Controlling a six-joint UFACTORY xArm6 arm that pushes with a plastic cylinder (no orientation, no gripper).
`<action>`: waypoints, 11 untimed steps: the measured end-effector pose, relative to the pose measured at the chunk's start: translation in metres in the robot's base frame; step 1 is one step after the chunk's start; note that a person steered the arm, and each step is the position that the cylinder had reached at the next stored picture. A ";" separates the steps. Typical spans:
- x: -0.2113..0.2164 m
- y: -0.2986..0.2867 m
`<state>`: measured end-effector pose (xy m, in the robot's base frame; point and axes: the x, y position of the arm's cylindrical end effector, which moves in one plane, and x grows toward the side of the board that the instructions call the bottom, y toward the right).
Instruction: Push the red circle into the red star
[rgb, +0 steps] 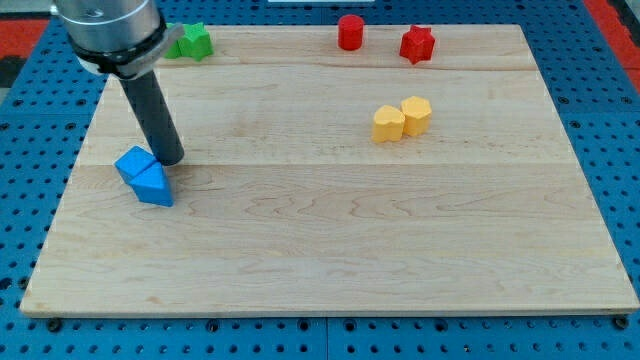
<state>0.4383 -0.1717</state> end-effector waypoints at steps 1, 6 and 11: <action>-0.032 0.018; -0.246 0.163; -0.229 0.332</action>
